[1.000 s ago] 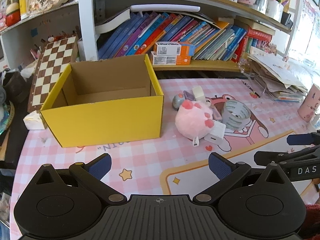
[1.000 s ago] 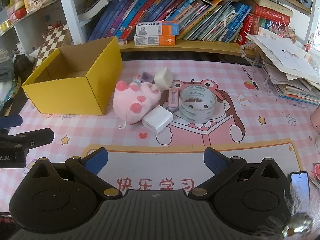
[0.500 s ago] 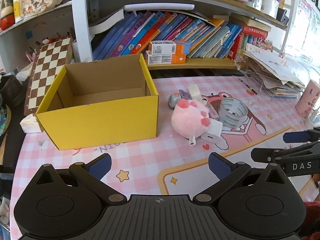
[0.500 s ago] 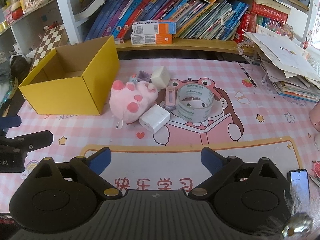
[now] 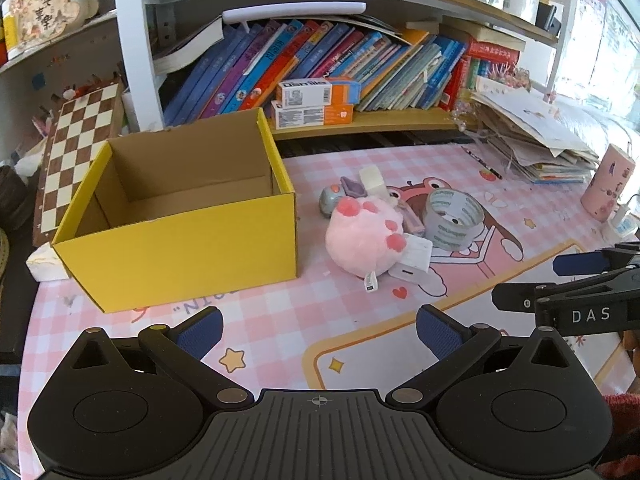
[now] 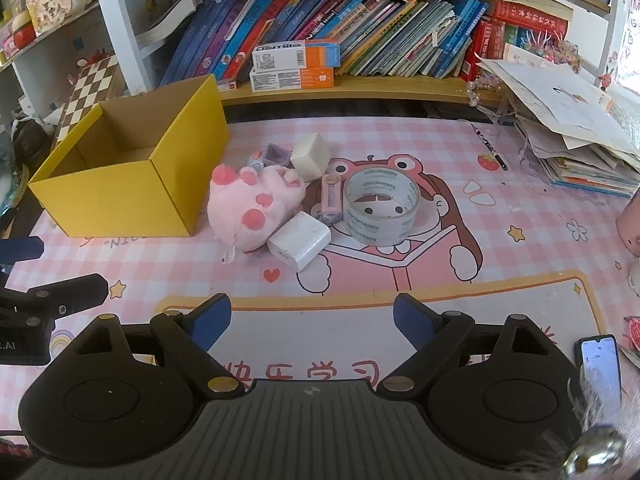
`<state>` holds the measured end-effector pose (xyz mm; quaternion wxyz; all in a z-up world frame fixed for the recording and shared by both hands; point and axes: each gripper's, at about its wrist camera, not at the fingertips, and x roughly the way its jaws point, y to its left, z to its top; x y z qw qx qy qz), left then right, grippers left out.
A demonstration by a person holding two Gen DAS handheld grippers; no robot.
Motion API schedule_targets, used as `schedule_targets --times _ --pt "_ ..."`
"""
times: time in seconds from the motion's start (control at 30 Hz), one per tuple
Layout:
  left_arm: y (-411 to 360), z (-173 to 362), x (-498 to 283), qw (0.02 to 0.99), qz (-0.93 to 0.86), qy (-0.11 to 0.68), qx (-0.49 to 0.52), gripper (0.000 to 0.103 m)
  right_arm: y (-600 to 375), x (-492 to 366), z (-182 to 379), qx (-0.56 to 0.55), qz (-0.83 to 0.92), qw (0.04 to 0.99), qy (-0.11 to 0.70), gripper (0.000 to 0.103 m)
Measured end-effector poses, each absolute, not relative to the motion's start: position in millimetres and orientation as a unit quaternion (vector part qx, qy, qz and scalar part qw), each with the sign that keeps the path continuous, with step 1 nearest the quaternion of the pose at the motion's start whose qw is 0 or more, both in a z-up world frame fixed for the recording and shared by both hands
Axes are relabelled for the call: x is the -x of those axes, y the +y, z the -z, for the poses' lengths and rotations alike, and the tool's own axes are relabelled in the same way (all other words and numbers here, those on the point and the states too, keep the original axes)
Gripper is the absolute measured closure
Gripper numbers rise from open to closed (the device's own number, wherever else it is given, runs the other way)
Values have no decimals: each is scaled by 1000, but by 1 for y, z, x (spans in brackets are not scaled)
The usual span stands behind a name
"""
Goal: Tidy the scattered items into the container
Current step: 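Move the left tool toward the pink plush while the right tool approaches the tape roll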
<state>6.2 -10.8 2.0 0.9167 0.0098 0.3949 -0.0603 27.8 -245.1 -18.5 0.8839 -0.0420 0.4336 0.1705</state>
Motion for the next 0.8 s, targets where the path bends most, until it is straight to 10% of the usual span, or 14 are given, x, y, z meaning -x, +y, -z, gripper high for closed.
schedule_targets --times 0.8 --pt "-72 -4 -53 916 172 344 -115 15 -274 -69 33 10 -125 894 431 14"
